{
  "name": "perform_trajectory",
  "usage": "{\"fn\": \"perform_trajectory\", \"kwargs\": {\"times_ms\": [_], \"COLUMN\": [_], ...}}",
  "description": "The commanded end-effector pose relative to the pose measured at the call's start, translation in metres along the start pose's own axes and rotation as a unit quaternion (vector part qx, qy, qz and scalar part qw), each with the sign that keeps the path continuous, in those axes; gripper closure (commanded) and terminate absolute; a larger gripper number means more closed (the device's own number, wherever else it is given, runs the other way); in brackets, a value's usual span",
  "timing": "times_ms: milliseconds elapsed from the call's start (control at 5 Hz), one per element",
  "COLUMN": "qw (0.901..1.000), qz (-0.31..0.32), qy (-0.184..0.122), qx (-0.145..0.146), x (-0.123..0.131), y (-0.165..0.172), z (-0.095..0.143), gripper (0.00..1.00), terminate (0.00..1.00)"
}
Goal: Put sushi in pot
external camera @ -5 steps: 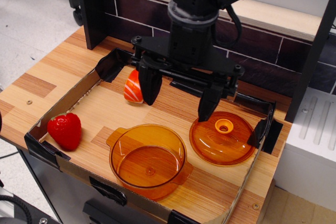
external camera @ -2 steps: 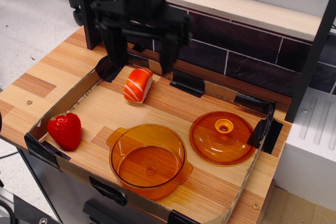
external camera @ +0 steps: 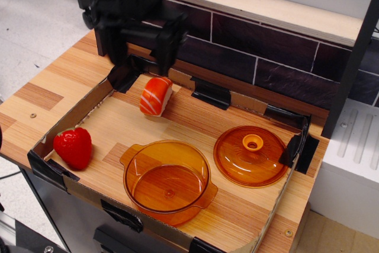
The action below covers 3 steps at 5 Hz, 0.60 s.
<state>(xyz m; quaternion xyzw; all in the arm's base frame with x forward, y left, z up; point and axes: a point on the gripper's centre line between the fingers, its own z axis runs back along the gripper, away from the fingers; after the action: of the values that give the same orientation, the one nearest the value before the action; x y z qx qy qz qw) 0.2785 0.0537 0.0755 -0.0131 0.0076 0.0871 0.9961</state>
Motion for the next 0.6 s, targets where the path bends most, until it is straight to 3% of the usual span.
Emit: {"fn": "perform_trajectory", "kwargs": {"times_ms": [0,400], "qw": [0.9984,0.9979], "qz": [-0.020,-0.021], "qy": [-0.053,-0.058], "qx": [0.005,0.017], "x": [0.022,0.030], "y": [-0.002,-0.002], "z": [-0.017,-0.032], "gripper": [0.00,0.00], "terminate": [0.00,0.00]}}
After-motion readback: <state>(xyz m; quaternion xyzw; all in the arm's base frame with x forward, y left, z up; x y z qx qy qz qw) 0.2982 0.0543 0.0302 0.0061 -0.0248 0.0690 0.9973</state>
